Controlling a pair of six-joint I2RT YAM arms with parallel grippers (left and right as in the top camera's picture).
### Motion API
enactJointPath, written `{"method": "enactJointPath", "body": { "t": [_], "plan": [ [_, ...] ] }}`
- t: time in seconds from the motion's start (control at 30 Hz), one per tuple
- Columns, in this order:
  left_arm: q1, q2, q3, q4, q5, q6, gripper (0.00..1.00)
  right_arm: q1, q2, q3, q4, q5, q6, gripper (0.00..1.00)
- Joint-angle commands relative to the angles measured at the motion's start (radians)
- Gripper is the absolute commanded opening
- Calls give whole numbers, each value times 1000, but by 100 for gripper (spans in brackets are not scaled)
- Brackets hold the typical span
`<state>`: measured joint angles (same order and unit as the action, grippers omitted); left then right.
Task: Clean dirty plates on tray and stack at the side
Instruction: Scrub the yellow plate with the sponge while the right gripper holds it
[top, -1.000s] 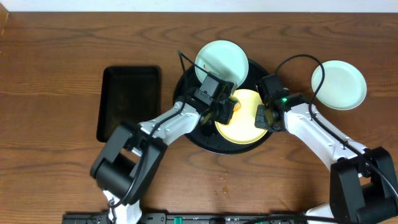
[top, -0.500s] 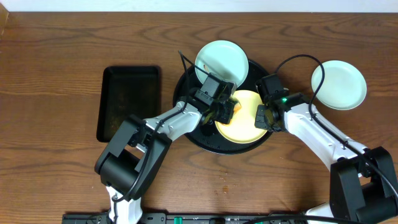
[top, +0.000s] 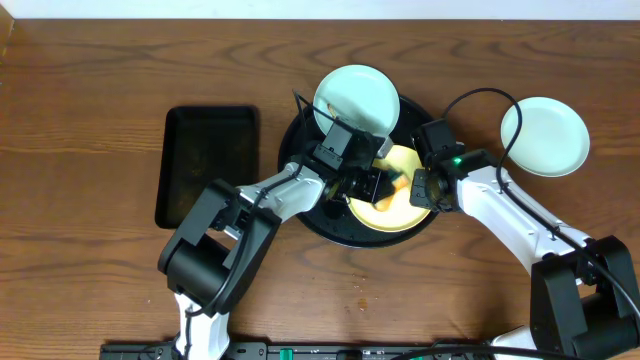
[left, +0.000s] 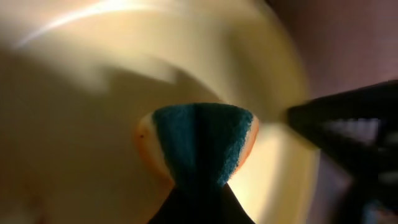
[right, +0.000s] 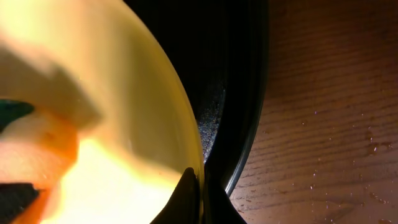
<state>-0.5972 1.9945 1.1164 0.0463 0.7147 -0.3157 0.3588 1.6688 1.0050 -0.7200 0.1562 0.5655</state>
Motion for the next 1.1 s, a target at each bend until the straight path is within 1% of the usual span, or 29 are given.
{"method": "enactJointPath", "body": {
  "t": [0.0, 0.1, 0.17, 0.27, 0.4, 0.53, 0.63, 0.77, 0.8, 0.83, 0.9, 0.93, 0.97, 1.07],
  "plan": [
    [15, -19, -1, 77, 169, -91, 7, 9, 5, -7, -5, 8, -22, 1],
    [32, -70, 3, 122, 144, -105, 8, 9, 5, -7, -6, 8, -22, 1],
    [41, -102, 2, 122, 78, -103, 7, 9, 5, -7, -6, 8, -22, 1],
    [47, -128, 2, 108, -4, -62, 8, 9, 5, -7, -6, 8, -22, 1],
    [39, -123, 2, 1, -111, -10, 8, 9, 5, -7, -6, 8, -22, 1],
    [23, -117, 2, -103, -276, 40, 8, 9, 5, -7, -5, 8, -22, 1],
    [18, -116, 2, -114, -309, 51, 8, 9, 5, -7, -5, 8, -22, 1],
    [18, -116, 2, -113, -316, 52, 7, 9, 5, -7, -5, 8, -22, 1],
    [18, -114, 2, -113, -315, 47, 7, 9, 5, -7, -5, 8, -21, 1],
    [18, -112, 2, -114, -315, 17, 7, 9, 5, -7, -5, 8, -22, 1],
    [18, -112, 8, -129, -297, -81, 7, 9, 5, -7, -5, 8, -21, 1],
    [18, -112, 25, -163, -297, -134, 7, 9, 5, -7, -5, 8, -21, 1],
    [18, -112, 49, -206, -297, -161, 7, 9, 5, -7, -4, 8, -21, 1],
    [6, -112, 141, -328, -305, -160, 7, 9, 5, -7, -1, 8, -21, 1]
  ]
}}
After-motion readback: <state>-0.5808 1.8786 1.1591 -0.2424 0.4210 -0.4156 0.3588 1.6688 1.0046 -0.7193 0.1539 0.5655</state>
